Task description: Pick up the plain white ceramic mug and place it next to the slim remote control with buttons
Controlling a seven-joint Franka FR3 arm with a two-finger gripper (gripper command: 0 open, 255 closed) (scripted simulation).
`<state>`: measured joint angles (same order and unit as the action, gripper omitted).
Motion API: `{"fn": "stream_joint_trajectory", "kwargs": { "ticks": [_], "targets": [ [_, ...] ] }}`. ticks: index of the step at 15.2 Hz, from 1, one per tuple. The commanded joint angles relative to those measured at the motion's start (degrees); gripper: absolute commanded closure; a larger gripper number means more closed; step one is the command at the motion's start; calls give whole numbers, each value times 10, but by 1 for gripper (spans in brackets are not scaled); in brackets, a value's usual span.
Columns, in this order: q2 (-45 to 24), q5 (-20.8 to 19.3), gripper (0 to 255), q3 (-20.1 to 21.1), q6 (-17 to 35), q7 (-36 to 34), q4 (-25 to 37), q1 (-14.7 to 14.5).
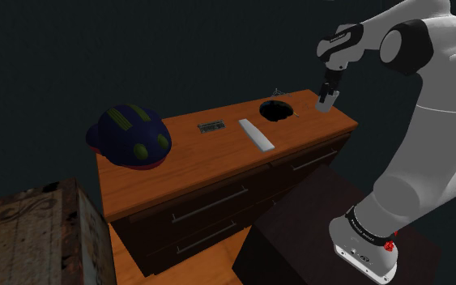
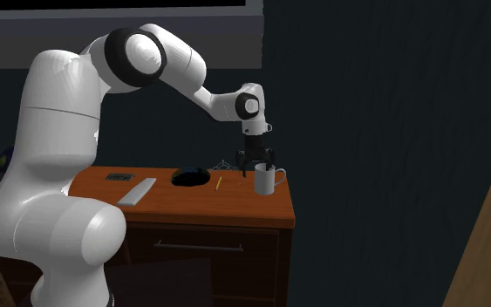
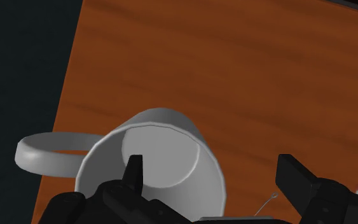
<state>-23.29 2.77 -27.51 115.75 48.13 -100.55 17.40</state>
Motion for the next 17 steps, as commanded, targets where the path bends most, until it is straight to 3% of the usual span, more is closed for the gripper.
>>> {"fn": "stream_joint_trajectory", "kwargs": {
  "ticks": [1,4,5,17],
  "targets": [
    [0,0,0,0,1,0,0,0],
    [0,0,0,0,1,0,0,0],
    [0,0,255,0,1,0,0,0],
    [10,-4,255,-2,-19,-1,10,-2]
  ]
}}
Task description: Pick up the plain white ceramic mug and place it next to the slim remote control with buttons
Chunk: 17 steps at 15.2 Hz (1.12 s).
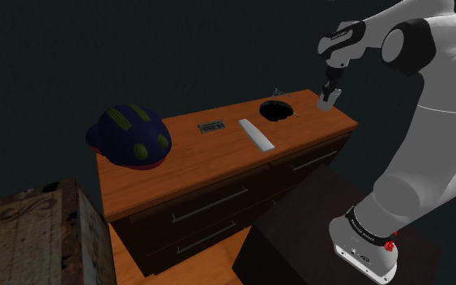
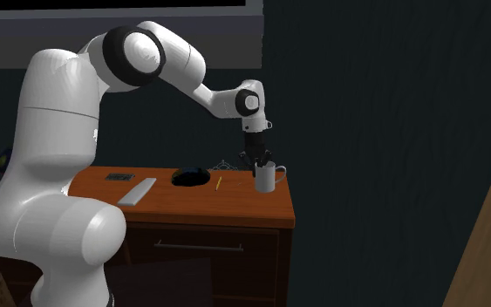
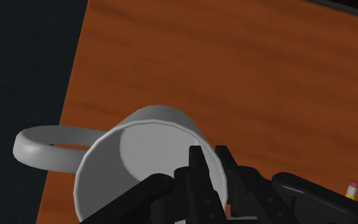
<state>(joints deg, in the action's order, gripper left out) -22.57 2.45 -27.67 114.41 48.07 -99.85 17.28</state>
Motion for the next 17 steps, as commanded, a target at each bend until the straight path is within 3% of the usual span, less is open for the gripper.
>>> {"fn": "stream_joint_trajectory", "kwargs": {
  "ticks": [1,17],
  "targets": [
    [5,-2,255,-1,-12,0,7,-1],
    [39,-18,255,-9,-122,1,87,-4]
  ]
}}
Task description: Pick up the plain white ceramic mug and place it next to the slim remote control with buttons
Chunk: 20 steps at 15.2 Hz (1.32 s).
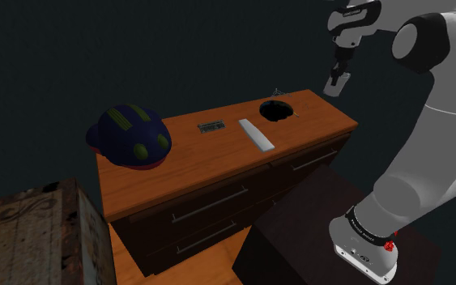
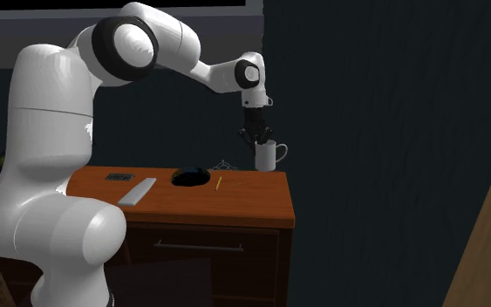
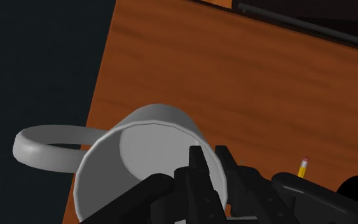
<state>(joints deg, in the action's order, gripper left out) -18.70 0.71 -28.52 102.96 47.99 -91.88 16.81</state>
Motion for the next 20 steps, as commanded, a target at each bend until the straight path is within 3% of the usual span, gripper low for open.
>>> {"fn": "stream_joint_trajectory", "kwargs": {
  "ticks": [1,14,20],
  "targets": [
    [2,-1,255,-1,-15,2,13,1],
    [3,-2,255,-4,-107,10,105,7],
    [114,-48,255,16,-82,-79,-29,-64]
  ]
}}
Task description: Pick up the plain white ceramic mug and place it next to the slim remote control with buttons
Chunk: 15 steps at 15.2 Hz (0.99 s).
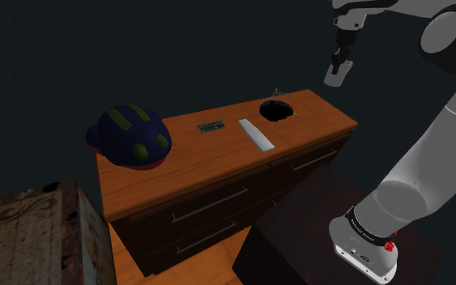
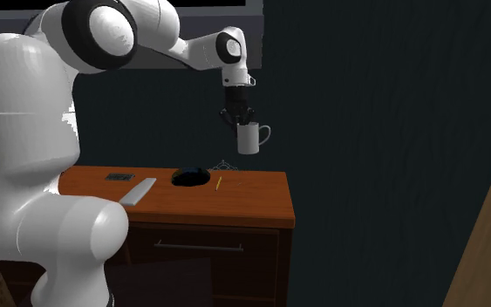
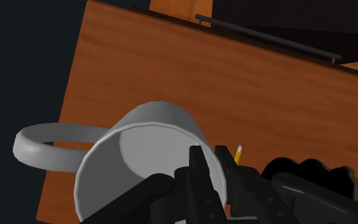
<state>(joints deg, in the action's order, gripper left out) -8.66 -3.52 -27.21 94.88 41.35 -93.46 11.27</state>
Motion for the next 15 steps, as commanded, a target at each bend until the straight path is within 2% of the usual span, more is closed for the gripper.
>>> {"fn": "stream_joint_trajectory", "kwargs": {
  "ticks": [1,8,15],
  "targets": [
    [30,-12,255,9,1,-28,-31,-17],
    [126,-39,255,57,5,-136,-135,-70],
    [191,-38,255,114,0,-239,-203,-113]
  ]
}}
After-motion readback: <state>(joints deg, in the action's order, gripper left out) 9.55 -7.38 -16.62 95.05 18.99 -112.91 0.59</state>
